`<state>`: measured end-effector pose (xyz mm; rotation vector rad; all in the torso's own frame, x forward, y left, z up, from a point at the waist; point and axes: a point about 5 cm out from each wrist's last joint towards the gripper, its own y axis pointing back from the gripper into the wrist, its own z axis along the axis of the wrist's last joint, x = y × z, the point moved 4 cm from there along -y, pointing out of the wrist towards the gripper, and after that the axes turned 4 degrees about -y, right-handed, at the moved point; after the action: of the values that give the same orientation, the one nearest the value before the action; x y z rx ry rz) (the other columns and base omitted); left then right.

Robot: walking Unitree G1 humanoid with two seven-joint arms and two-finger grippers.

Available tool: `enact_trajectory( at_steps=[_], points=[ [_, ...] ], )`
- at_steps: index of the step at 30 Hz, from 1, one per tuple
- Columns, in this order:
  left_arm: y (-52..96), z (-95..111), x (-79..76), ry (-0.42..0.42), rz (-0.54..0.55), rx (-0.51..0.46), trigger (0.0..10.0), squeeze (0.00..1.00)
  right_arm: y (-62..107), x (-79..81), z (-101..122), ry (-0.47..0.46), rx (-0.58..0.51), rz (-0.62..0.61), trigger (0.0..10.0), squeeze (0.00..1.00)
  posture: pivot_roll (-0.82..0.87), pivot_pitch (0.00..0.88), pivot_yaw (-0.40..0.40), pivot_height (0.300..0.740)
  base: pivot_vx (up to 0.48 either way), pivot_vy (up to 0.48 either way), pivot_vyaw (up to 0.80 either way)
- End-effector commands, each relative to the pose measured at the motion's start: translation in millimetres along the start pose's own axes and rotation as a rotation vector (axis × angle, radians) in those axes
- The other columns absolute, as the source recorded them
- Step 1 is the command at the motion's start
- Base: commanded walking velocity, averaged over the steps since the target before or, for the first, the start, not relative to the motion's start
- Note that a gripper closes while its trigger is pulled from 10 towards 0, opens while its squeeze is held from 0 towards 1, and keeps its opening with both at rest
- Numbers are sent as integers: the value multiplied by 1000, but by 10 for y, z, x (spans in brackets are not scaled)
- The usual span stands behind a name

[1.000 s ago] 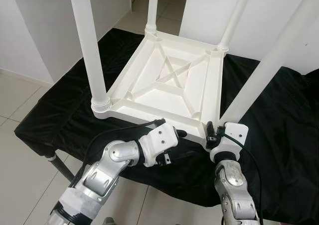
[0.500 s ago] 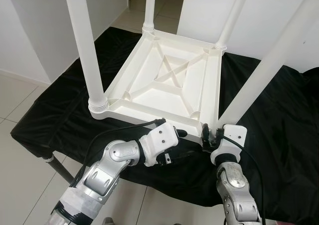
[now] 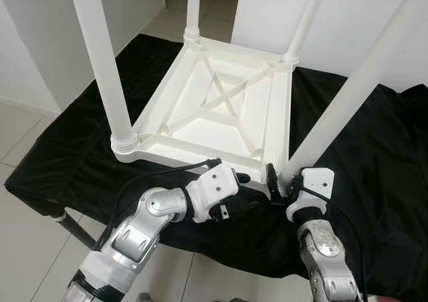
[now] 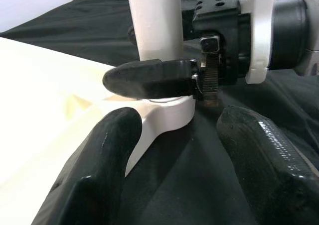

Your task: Building children table

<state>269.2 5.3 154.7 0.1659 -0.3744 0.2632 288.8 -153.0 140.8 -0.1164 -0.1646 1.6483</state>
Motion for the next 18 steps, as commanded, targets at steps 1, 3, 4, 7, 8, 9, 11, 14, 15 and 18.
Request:
enact_trajectory(
  at_steps=[1,3,4,7,8,9,11,14,15,18],
  points=[
    [25,49,59,1,21,-12,10000,71,42,25,54,3,-35,23,10000,0,19,107,-95,740,0,0,0],
    [55,58,90,6,33,-15,10000,67,89,65,74,-10,-50,44,10000,0,21,107,-97,740,0,0,0],
    [72,52,95,5,35,-11,10000,67,119,101,67,-15,-47,66,10000,0,21,107,-97,740,0,0,0],
    [105,55,98,8,40,-9,10000,67,183,161,49,-36,-35,134,10000,0,19,110,-94,740,0,0,0],
    [105,55,98,8,40,-9,10000,67,183,161,49,-36,-35,134,10000,0,19,110,-94,740,0,0,0],
    [108,63,96,10,40,-11,10000,67,192,164,43,-44,-28,153,10000,0,19,110,-94,740,0,0,0],
    [88,107,58,13,26,-27,10000,71,184,124,38,-36,-19,186,10000,0,19,107,-91,740,0,0,0],
    [55,154,-7,15,4,-45,10000,67,142,48,36,-14,-14,220,10000,0,21,101,-88,740,0,0,0],
    [45,171,-32,17,-4,-51,10000,71,121,20,34,-5,-9,240,10000,0,21,101,-88,740,0,0,0],
    [34,187,-60,22,-13,-57,10000,63,84,-32,25,8,2,279,10000,0,21,97,-85,740,0,0,0]
  ],
)
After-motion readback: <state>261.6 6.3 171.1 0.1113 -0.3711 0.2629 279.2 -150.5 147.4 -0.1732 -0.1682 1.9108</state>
